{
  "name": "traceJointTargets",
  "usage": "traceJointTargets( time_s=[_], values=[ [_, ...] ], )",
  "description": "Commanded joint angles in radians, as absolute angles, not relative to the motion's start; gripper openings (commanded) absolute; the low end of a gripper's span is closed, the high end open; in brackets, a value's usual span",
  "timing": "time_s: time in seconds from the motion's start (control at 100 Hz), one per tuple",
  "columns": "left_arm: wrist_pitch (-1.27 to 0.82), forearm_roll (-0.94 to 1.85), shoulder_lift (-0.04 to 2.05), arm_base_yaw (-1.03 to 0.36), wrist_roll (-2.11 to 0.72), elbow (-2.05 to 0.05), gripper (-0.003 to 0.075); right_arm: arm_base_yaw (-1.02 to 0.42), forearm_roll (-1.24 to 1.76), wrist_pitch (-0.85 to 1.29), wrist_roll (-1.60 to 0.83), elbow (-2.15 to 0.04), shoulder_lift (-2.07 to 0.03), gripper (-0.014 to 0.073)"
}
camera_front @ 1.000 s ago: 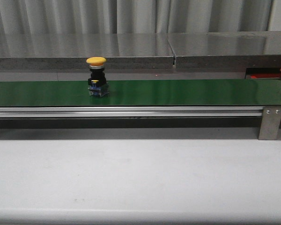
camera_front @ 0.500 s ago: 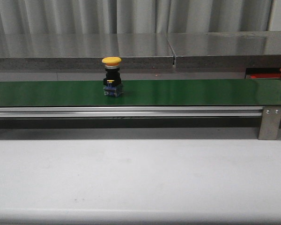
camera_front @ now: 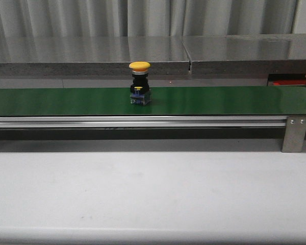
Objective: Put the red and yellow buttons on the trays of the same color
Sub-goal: 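Move the yellow button into the yellow tray and open the right gripper, then lower the right gripper onto the second yellow button on the belt and grasp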
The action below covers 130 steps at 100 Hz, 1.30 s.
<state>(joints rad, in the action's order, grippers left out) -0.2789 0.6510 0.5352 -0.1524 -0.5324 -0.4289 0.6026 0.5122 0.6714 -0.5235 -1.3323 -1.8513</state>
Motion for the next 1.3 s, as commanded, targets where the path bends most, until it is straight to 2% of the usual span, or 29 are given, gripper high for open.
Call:
traceJointTargets(
  time_s=[0.0, 0.36, 0.41, 0.56, 0.65, 0.99, 1.29],
  values=[
    [-0.22, 0.672, 0.535, -0.161, -0.534, -0.457, -0.0019, 0.608, 0.541, 0.627, -0.536, -1.356, -1.832, 0.0257],
    [-0.22, 0.672, 0.535, -0.161, -0.534, -0.457, -0.0019, 0.608, 0.541, 0.637, -0.541, -1.356, -1.891, 0.0274],
    [-0.22, 0.672, 0.535, -0.161, -0.534, -0.457, -0.0019, 0.608, 0.541, 0.639, -0.544, -1.356, -1.892, 0.0322],
    [-0.22, 0.672, 0.535, -0.161, -0.534, -0.457, -0.0019, 0.608, 0.541, 0.64, -0.549, -1.359, -1.885, 0.0581],
    [-0.22, 0.672, 0.535, -0.161, -0.534, -0.457, -0.0019, 0.608, 0.541, 0.641, -0.549, -1.359, -1.87, 0.0657],
    [-0.22, 0.672, 0.535, -0.161, -0.534, -0.457, -0.0019, 0.587, 0.541, 0.657, -0.581, -1.36, -1.709, 0.0657],
    [-0.22, 0.672, 0.535, -0.161, -0.534, -0.457, -0.0019, 0.407, 0.64, 0.786, -0.799, -1.359, -1.548, 0.0656]
  ],
)
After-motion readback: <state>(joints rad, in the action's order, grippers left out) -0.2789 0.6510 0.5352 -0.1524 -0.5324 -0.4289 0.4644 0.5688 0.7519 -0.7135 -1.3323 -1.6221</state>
